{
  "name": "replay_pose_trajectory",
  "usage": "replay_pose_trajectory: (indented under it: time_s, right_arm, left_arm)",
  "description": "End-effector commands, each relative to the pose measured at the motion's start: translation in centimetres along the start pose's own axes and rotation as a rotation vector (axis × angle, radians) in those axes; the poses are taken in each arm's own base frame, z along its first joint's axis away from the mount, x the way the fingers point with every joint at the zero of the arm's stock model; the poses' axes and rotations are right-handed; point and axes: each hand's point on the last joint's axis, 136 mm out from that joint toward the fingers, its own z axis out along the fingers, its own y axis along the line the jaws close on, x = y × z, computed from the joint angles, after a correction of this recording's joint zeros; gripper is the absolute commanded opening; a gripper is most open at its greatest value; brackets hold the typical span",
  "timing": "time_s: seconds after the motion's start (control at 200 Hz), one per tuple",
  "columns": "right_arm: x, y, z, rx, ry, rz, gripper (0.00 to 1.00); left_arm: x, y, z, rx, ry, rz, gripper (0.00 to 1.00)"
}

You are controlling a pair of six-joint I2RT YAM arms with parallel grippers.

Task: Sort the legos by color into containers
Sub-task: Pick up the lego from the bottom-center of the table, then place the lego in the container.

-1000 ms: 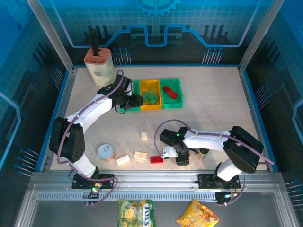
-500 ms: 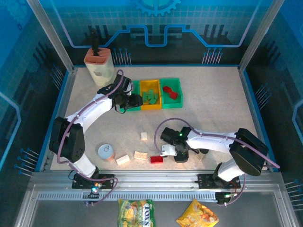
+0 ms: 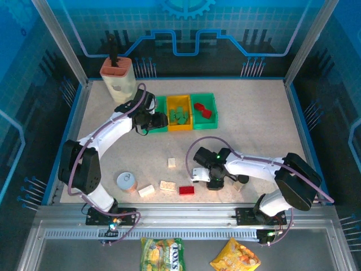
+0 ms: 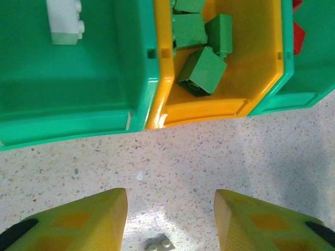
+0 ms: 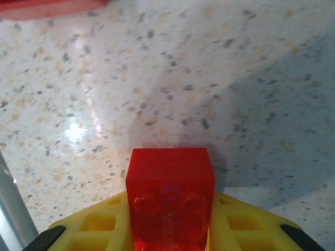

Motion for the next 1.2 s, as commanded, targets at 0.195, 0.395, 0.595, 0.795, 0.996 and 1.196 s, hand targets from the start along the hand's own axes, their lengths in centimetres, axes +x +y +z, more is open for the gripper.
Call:
replay_pose_trajectory:
  time_s: [0.195,0.395,0.595,0.795,0.996,1.196]
  right_arm:
    - [-4.1,-6.3,-3.1,0.089,-0.258,0.288,0.22]
    - [-5.0,-11.2,-4.5,0.124,-0.332,0.509,0.22]
    - [-4.3,-16.3,-5.6,0.176,-0.367,0.760,0.21]
    - [-4.2,-20.6,-6.1,0.173,-0.403,0.965,0.23]
    - [-4.9,-24.1,-7.3,0.090,-0.434,1.105,0.24]
    - [-5.9,-27.4,-7.6,0.051,-0.487,1.166,0.23]
  left_arm:
    - [0.6,1.8,-2.8,-0.050,-0.063,0.004,0.48]
    - [0.7,2.7,-4.6,-0.082,-0.119,0.018,0.48]
    - [1.2,3.6,-5.9,-0.109,-0.149,0.021,0.48]
    - [1.8,4.1,-6.4,-0.114,-0.153,0.015,0.48]
    - [2.2,4.3,-6.8,-0.113,-0.159,0.012,0.49]
    - [2.4,4.1,-6.8,-0.098,-0.154,-0.002,0.49]
